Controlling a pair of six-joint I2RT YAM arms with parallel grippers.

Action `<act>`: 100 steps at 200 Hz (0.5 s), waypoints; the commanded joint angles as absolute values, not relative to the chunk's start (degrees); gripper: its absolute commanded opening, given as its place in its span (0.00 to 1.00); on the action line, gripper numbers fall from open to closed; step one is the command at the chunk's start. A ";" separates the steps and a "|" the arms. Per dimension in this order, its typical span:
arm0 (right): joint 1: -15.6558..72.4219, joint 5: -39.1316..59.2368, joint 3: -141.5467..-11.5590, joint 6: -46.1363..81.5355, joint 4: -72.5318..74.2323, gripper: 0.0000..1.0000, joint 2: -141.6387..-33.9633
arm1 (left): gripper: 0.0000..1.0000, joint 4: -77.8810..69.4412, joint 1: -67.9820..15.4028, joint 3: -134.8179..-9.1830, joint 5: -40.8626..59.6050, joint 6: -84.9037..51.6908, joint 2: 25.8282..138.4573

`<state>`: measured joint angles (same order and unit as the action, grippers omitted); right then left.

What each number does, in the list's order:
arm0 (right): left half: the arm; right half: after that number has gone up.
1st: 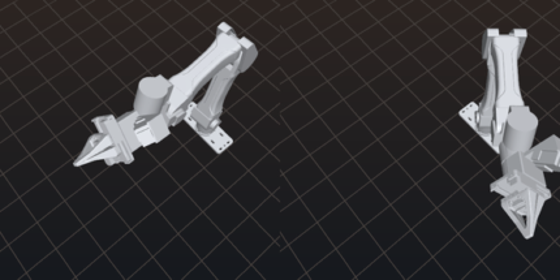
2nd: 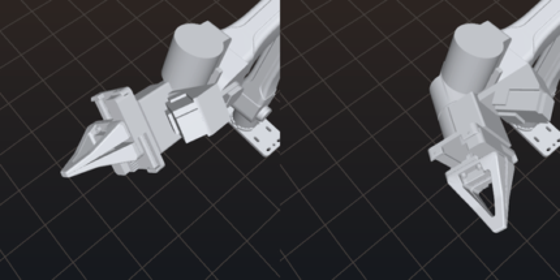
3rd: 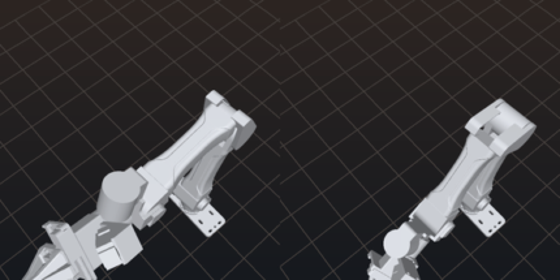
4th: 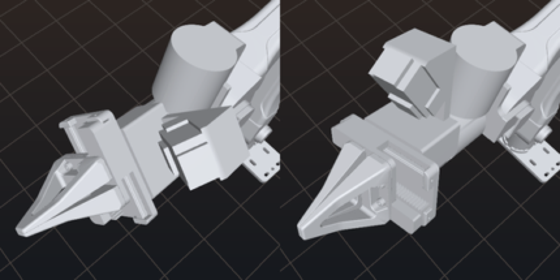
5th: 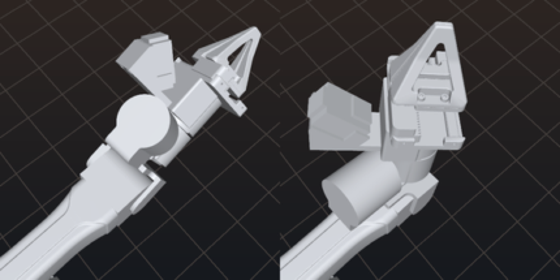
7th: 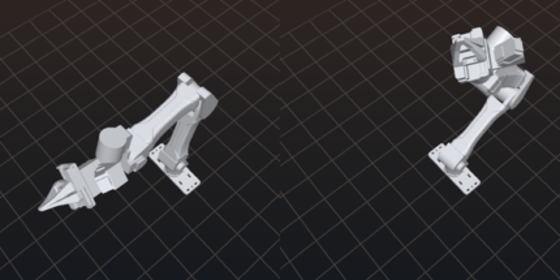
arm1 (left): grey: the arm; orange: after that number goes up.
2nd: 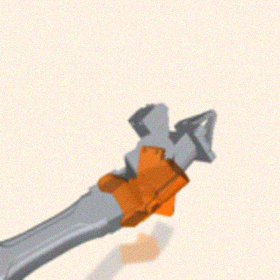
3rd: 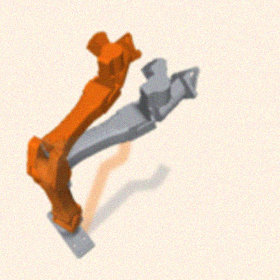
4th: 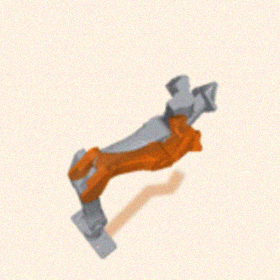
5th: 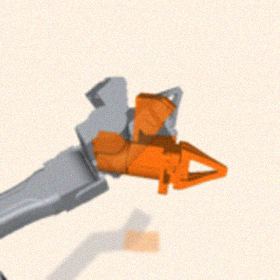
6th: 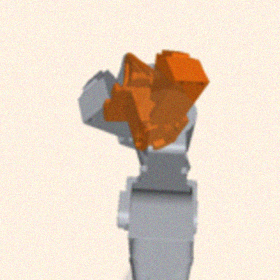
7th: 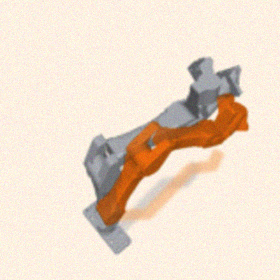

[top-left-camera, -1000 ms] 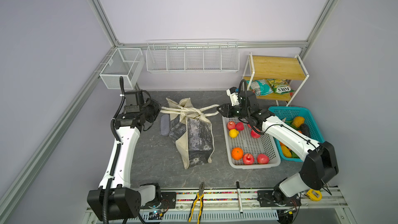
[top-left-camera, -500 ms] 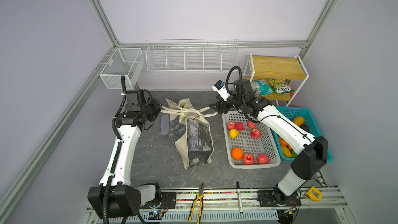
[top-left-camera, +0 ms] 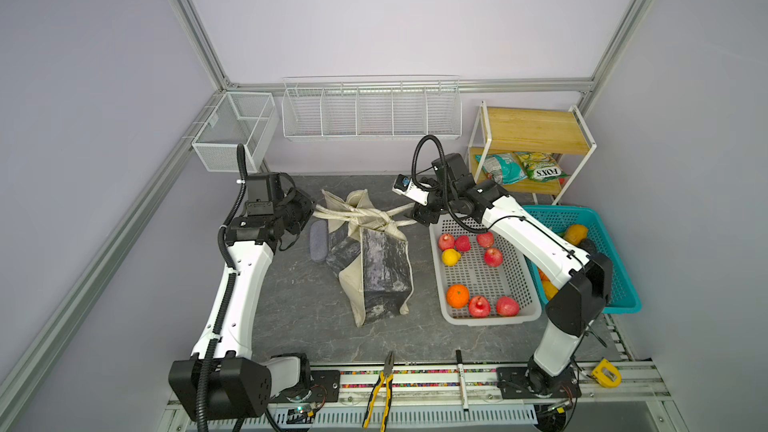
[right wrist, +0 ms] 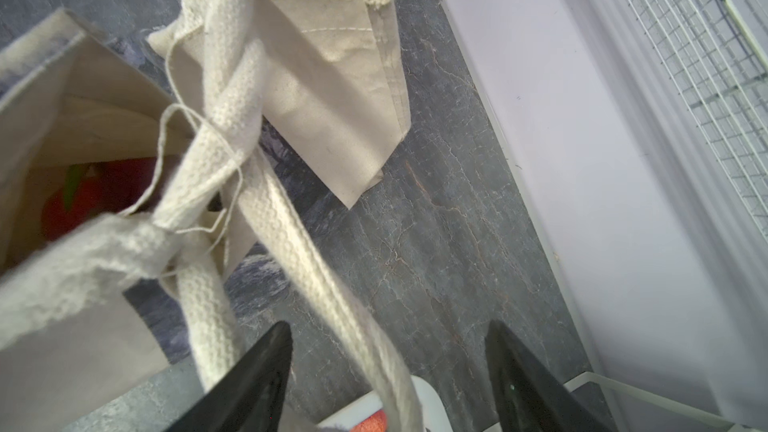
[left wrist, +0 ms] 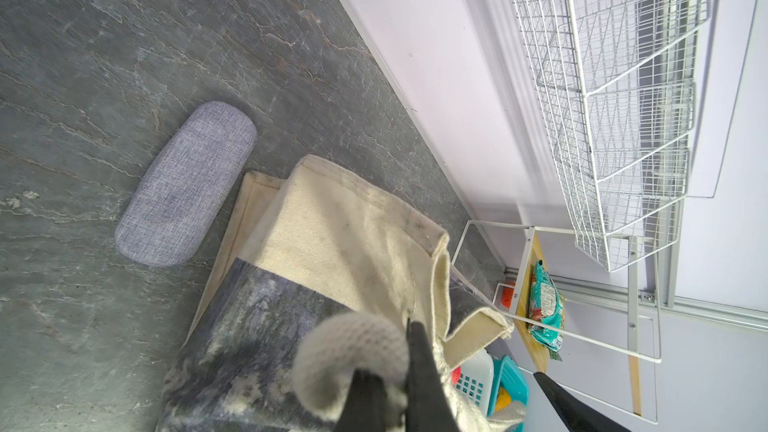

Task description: Place the food into the grocery bag and tie it

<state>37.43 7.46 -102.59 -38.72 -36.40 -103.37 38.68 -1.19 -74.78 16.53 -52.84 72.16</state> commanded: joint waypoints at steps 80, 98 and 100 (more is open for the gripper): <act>41.23 7.58 -107.89 -41.06 -35.78 0.18 -109.39 | 0.00 38.11 -1.60 -75.34 16.43 -51.86 72.42; 40.52 8.59 -107.09 -37.50 -35.82 0.07 -108.44 | 0.00 38.82 -1.31 -75.25 14.75 -52.37 72.16; 40.39 8.61 -106.95 -36.86 -35.89 0.07 -108.34 | 0.00 38.84 -1.19 -75.13 14.50 -52.45 72.12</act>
